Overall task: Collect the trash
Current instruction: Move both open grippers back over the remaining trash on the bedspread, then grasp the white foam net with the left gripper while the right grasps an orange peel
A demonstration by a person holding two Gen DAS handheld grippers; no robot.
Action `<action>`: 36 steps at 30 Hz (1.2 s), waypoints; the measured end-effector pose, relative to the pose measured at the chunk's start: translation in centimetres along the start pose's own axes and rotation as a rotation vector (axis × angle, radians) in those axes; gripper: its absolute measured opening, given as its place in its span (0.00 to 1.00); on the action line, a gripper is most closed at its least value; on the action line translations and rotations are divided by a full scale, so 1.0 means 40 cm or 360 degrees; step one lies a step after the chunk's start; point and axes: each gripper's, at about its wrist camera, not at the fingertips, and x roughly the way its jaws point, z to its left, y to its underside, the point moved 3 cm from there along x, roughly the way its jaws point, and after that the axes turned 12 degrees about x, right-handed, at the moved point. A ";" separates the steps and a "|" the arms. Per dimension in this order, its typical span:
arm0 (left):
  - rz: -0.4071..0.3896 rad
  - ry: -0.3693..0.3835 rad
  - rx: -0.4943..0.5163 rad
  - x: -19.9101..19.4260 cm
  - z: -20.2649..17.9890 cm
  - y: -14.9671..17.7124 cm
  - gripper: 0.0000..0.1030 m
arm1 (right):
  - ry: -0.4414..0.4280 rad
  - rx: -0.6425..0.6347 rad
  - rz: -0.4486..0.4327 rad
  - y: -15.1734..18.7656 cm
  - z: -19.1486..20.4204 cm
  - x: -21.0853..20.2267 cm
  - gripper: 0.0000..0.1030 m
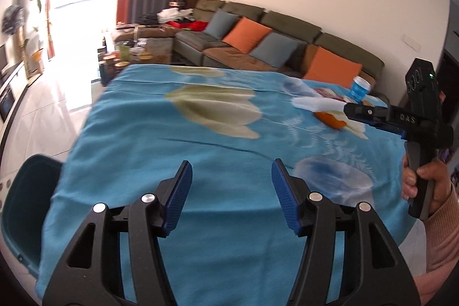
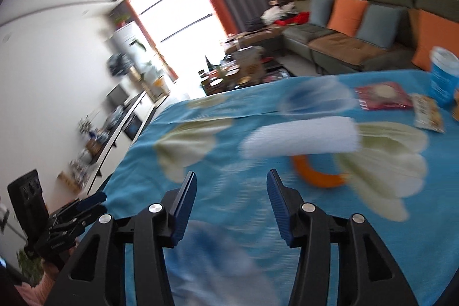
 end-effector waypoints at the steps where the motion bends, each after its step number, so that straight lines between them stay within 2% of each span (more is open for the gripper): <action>1: 0.0006 0.0012 0.0020 0.011 -0.015 -0.003 0.55 | 0.0014 0.0032 -0.0012 -0.007 -0.024 -0.003 0.48; 9: 0.0053 0.0101 0.0128 0.096 -0.119 -0.061 0.55 | -0.0008 0.0231 -0.0008 -0.048 -0.127 0.027 0.54; 11: 0.0063 0.0113 0.0150 0.111 -0.137 -0.070 0.55 | -0.0030 0.0268 -0.0003 -0.059 -0.148 0.034 0.58; 16: 0.0080 0.0142 0.0200 0.140 -0.173 -0.088 0.55 | -0.0068 0.0352 0.0004 -0.078 -0.171 0.061 0.58; 18: 0.0085 0.0151 0.0214 0.152 -0.185 -0.096 0.55 | -0.0087 0.0379 0.0012 -0.077 -0.173 0.066 0.51; 20: 0.0092 0.0155 0.0226 0.165 -0.194 -0.103 0.55 | -0.0100 0.0406 0.0028 -0.080 -0.181 0.075 0.36; 25: 0.0103 0.0169 0.0240 0.184 -0.209 -0.118 0.55 | -0.0125 0.0413 0.0053 -0.076 -0.187 0.084 0.11; 28: 0.0101 0.0167 0.0258 0.193 -0.217 -0.129 0.55 | -0.0162 0.0378 0.0057 -0.074 -0.174 0.083 0.07; 36: 0.0081 0.0062 0.0390 0.275 -0.226 -0.210 0.55 | -0.0179 0.0347 0.0095 -0.087 -0.176 0.098 0.08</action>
